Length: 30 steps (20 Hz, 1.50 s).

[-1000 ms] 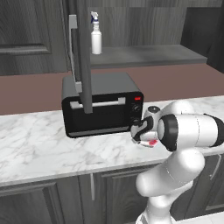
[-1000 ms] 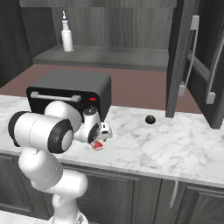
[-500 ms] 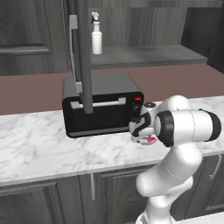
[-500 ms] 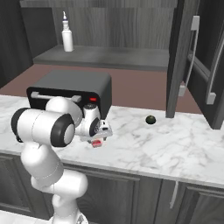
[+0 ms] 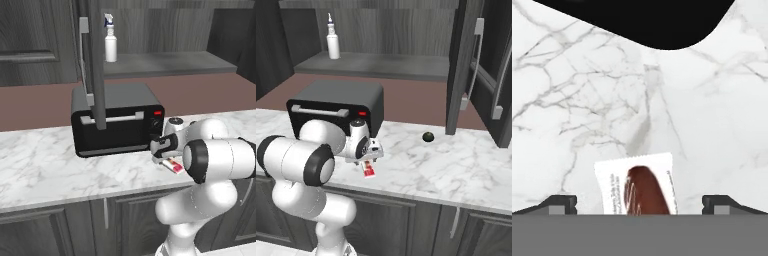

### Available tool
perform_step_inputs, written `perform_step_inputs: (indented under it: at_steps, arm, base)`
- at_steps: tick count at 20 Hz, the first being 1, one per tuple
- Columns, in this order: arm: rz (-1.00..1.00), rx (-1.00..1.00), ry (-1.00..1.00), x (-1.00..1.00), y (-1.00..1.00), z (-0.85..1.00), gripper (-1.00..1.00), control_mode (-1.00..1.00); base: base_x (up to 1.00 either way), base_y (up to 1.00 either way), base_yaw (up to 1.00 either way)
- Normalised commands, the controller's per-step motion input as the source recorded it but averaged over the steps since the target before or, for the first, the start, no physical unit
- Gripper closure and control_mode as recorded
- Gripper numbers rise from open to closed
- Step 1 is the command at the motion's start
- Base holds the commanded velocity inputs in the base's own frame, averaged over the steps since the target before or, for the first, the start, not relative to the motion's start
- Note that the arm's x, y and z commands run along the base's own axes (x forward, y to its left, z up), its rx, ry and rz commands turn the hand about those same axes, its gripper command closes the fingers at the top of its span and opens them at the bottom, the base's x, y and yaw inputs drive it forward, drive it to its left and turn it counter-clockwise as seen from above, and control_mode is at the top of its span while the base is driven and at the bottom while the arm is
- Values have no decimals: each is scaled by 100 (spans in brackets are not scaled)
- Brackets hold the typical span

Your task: Pick the cereal and bar from the counter and place them in the cabinets closest to them.

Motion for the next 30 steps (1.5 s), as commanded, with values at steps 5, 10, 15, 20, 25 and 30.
perform_step_inputs:
  at_steps: [5, 10, 15, 20, 25, 30]
  arm:
    - [5, 0, 1, 0, -2, 8, -100, -100]
    - [6, 0, 2, -1, -20, -10, -100, -100]
    - [3, 2, 0, -19, -34, -41, -100, -100]
    - [2, 2, 0, -27, -11, -69, 100, -100]
    - [0, 0, 0, -2, 0, -1, 100, -100]
    - [-2, 0, -3, -5, -7, 33, 100, -100]
  base:
    - [0, 0, 0]
    - [0, 0, 0]
    - [0, 0, 0]
    - [0, 0, 0]
    - [0, 0, 0]
    - [0, 0, 0]
